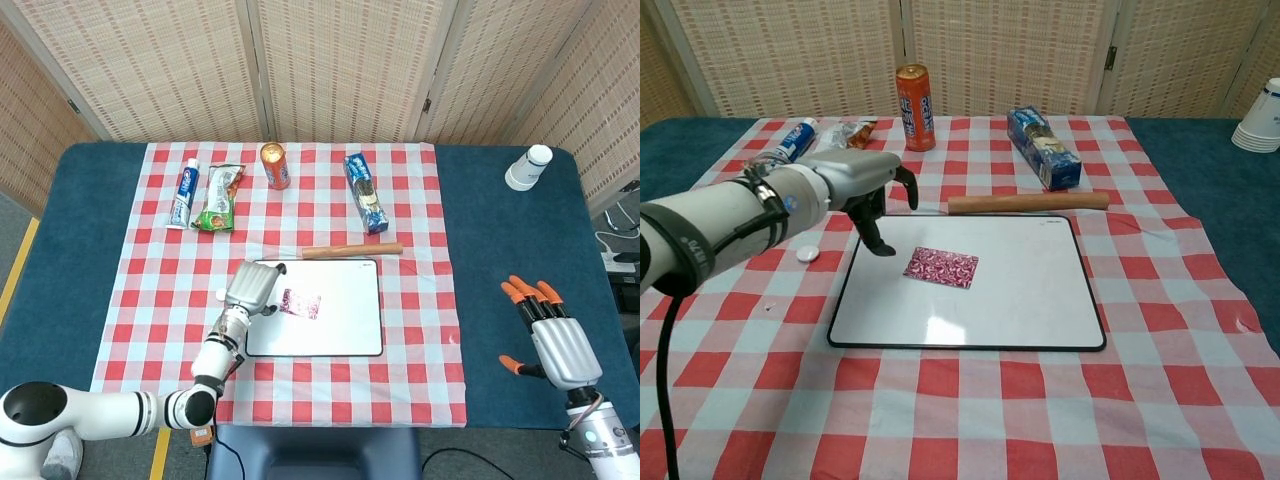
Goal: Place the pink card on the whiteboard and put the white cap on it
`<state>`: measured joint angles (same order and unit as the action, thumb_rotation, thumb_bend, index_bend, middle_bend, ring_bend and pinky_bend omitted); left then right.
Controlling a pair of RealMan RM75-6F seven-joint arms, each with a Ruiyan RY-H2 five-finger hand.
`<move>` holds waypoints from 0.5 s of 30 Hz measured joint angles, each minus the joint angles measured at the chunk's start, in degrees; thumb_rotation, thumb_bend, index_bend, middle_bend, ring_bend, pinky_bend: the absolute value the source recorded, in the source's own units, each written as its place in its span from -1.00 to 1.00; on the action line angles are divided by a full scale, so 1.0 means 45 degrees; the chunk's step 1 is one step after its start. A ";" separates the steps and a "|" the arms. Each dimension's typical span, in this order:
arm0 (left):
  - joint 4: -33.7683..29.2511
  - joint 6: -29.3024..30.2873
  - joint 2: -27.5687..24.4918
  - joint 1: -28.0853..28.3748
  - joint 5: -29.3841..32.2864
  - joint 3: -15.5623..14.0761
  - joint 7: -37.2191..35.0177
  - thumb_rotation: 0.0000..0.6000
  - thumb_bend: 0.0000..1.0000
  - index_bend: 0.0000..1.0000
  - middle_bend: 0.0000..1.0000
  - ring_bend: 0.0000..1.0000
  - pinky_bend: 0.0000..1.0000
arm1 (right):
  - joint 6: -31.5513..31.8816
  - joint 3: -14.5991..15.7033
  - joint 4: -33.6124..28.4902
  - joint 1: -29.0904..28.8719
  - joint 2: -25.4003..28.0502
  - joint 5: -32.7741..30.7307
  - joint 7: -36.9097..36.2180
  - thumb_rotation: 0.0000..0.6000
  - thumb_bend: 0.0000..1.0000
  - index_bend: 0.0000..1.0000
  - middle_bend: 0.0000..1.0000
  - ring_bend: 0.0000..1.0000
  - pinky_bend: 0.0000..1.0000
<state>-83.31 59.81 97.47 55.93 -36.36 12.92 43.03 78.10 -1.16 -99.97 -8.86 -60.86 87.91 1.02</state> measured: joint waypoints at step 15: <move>0.1024 -0.1074 -0.1154 -0.1357 -0.0558 -0.0925 -0.1914 1.00 -0.52 -0.17 0.92 1.00 0.99 | -0.0319 -0.0012 -0.0158 -0.0188 -0.0231 -0.0125 0.0720 1.00 -0.91 -1.00 -0.99 -1.00 -1.00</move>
<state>-78.70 54.98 92.28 49.82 -38.87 8.76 34.42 76.66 -1.21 -100.69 -9.71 -61.90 87.35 4.26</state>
